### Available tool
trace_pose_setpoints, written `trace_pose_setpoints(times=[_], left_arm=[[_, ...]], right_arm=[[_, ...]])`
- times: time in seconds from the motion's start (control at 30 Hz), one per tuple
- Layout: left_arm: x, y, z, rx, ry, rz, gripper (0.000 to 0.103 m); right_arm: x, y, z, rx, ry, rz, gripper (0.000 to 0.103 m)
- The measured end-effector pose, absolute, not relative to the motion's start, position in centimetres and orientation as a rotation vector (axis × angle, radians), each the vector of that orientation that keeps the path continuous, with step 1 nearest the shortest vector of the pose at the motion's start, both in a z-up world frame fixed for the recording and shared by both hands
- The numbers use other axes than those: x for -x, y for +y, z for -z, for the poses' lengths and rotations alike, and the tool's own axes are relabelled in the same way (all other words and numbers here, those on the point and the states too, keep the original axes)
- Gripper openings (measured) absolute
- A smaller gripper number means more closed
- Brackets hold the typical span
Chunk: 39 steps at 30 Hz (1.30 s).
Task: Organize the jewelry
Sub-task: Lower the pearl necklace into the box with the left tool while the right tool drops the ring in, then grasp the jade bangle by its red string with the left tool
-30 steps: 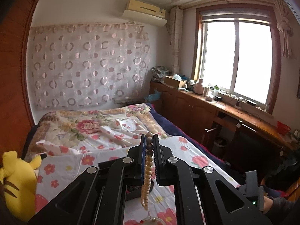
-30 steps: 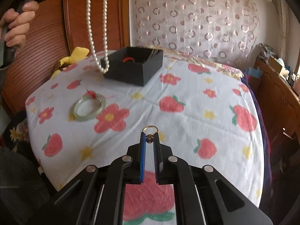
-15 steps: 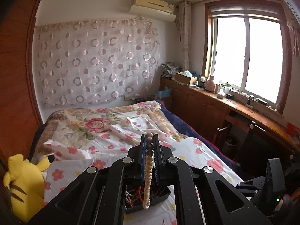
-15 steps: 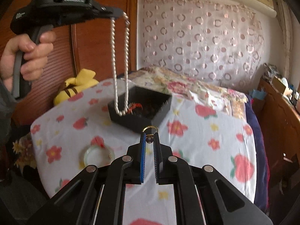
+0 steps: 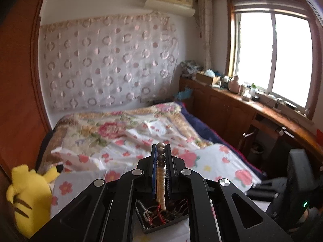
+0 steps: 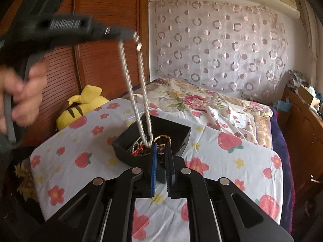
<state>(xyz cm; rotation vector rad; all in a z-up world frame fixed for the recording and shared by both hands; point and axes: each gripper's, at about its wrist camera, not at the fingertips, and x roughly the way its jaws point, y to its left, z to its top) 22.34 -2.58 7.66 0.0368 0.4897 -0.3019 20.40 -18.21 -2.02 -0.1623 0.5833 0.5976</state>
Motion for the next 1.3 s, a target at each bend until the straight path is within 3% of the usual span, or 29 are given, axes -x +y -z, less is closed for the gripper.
trace_pose_setpoints(times=[0.3, 0.63, 0.77, 0.87, 0.97, 1.13, 1.2, 1.3], left_arm=[[-25.0, -1.3, -1.2, -0.028, 0.609, 0.259, 0.006], [-24.5, 0.2, 1.5, -0.019, 0.648, 0.242, 0.008], [-23.3, 0.7, 2.0, -0.017, 0.642, 0.247, 0.024], [-22.1, 1.0, 2.7, -0.016, 0.649, 0.254, 0.028], [-20.8, 1.1, 3.5, -0.021, 0.654, 0.261, 0.039], [-18.5, 0.6, 4.7, -0.058, 0.657, 0.27, 0.042], [-17.8, 0.5, 5.3, -0.066, 0.663, 0.274, 0.052], [-17.1, 0.4, 6.0, -0.065, 0.679, 0.285, 0.053]], right_arm=[[-24.5, -16.2, 3.5, 0.13, 0.645, -0.605, 0.009], [-26.0, -13.5, 5.2, 0.161, 0.696, -0.597, 0.01], [-26.2, -13.2, 5.6, 0.172, 0.708, -0.593, 0.01], [-26.2, -13.2, 5.6, 0.173, 0.707, -0.59, 0.015], [-25.5, -13.9, 5.2, 0.16, 0.687, -0.589, 0.015], [-23.3, -15.6, 4.8, 0.152, 0.665, -0.592, 0.015], [-22.2, -16.0, 4.9, 0.161, 0.662, -0.602, 0.015], [-20.6, -16.5, 5.3, 0.191, 0.663, -0.611, 0.015]])
